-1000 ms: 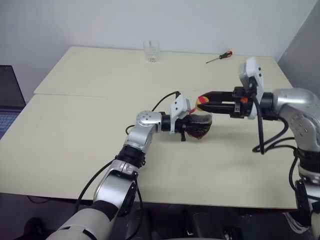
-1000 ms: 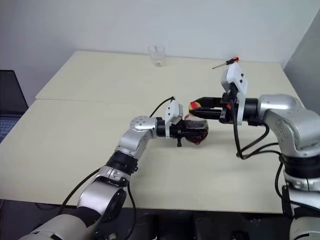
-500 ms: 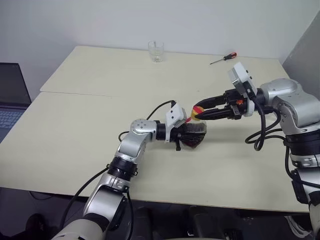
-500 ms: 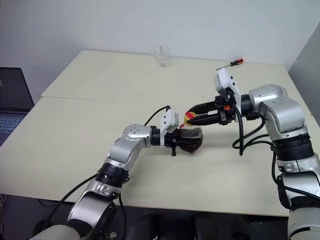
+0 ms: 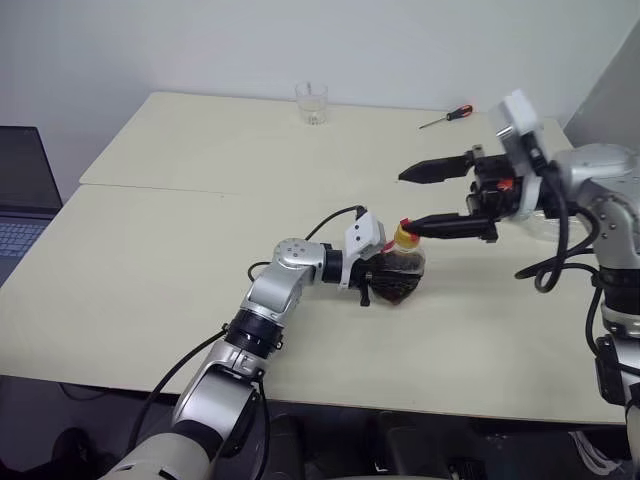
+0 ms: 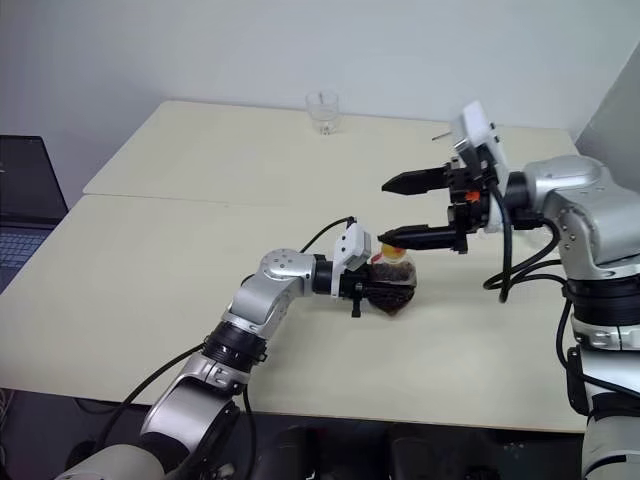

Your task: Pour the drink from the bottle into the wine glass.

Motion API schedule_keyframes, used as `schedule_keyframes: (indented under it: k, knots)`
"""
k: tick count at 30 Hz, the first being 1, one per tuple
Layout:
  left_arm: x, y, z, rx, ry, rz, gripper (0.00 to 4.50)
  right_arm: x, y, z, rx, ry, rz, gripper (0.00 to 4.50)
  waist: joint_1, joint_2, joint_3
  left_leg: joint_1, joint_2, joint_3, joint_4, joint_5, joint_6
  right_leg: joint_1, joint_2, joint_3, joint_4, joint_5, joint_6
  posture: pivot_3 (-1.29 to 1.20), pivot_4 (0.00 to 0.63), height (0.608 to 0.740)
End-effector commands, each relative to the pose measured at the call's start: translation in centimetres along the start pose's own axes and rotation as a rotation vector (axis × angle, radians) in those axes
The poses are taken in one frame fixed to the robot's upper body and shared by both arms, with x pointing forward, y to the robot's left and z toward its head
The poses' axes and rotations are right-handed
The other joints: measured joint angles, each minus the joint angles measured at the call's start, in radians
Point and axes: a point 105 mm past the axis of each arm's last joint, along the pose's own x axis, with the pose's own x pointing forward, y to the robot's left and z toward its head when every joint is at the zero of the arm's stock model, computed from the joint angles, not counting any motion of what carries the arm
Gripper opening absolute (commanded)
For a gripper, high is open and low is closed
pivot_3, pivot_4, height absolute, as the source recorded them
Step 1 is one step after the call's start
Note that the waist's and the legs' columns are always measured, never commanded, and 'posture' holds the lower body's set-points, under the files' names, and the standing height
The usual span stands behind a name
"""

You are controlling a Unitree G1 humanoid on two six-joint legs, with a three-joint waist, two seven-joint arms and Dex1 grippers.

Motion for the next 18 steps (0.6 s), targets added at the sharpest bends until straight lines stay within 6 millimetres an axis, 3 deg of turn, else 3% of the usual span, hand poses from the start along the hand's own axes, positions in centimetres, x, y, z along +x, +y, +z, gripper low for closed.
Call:
schedule_keyframes:
  k: [1,5,10,15,18]
  knots:
    - [0.5,0.7,1.5,0.063,-0.038,0.013,0.92,-2.8,-0.2,1.4,-0.024,-0.038,-0.228,4.5,0.004,0.0,0.0,0.0,0.0,0.0,0.0,0.0,0.0,0.0,0.0,0.0,0.0,0.0,0.0,0.0,0.15,0.74]
    - [0.8,2.0,1.5,0.05,-0.05,0.077,0.92,-3.4,1.2,0.5,0.042,-0.086,-0.394,4.5,0.004,0.0,0.0,0.0,0.0,0.0,0.0,0.0,0.0,0.0,-0.001,0.001,0.0,0.0,0.0,0.0,0.15,0.74]
    - [1.6,2.7,1.0,0.068,-0.025,0.085,0.92,-2.0,2.9,-0.7,0.07,-0.078,-0.632,4.5,-0.008,0.0,0.0,0.001,0.0,-0.002,0.0,0.0,0.0,0.0,0.0,0.001,0.002,-0.001,0.001,0.0,0.15,0.74]
    - [2.5,2.6,0.8,0.086,-0.01,0.055,0.92,-0.9,2.0,-1.0,0.117,-0.093,-0.915,4.5,-0.008,0.0,0.0,0.003,0.0,-0.002,0.0,0.0,0.0,0.0,0.001,0.003,0.005,-0.002,0.004,0.0,0.15,0.74]
    - [2.7,2.7,0.8,0.088,-0.013,0.051,0.92,-0.2,1.9,-1.2,0.162,-0.11,-0.984,4.5,-0.006,0.0,0.0,0.003,0.0,-0.001,-0.001,0.0,0.0,0.0,0.0,0.002,0.004,-0.002,0.003,0.0,0.15,0.74]
